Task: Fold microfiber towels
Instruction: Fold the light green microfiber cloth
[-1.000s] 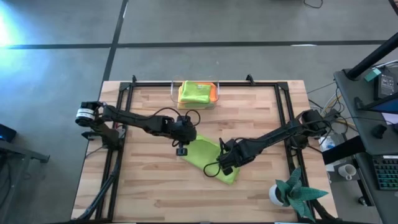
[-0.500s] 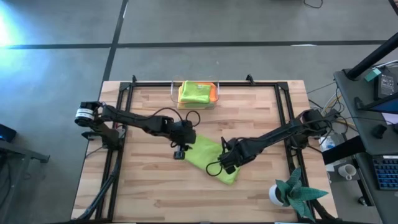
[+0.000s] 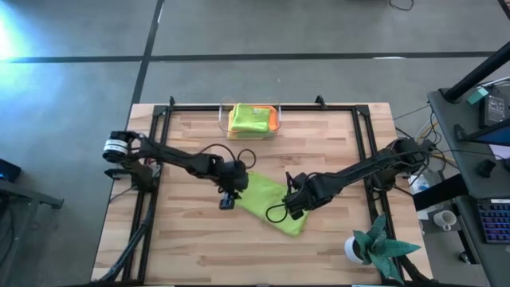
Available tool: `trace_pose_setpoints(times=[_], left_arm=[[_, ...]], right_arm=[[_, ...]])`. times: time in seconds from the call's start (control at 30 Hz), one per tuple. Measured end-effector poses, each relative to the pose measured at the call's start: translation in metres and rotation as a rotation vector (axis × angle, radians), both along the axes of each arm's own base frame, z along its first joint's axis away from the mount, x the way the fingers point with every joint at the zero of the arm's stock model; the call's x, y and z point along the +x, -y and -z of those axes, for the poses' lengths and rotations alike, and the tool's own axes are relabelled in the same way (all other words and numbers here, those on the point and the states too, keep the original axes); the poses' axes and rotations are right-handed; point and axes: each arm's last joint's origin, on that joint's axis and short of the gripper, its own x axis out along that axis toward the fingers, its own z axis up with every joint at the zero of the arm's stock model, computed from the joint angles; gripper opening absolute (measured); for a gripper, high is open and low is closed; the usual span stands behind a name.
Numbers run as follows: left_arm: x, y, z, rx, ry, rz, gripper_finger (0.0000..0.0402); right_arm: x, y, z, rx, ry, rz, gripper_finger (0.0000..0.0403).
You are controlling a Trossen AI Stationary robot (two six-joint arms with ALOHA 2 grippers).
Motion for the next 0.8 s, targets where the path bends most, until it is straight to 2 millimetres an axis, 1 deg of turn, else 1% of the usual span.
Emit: trace_pose_setpoints(times=[0.27, 0.4, 0.53, 0.67, 0.8], left_arm=[[0.001, 0.002, 0.022, -0.001, -0.068, 0.008, 0.0116], [0.004, 0.001, 0.028, 0.016, -0.081, -0.005, 0.0116], [0.001, -0.004, 0.028, 0.160, -0.103, -0.084, 0.0116], [-0.007, -0.010, 0.021, 0.319, -0.156, -0.165, 0.0116], [-0.015, -0.018, 0.017, 0.431, -0.215, -0.218, 0.0116]], right_arm=[[0.000, 0.000, 0.001, 0.002, 0.006, 0.001, 0.0080], [0.002, -0.001, 0.001, 0.007, 0.021, 0.001, 0.0081], [0.002, -0.001, 0.001, 0.009, 0.027, 0.001, 0.0078], [0.003, -0.001, 0.001, 0.012, 0.035, 0.022, 0.0075], [0.003, -0.001, 0.001, 0.015, 0.043, 0.044, 0.0076]])
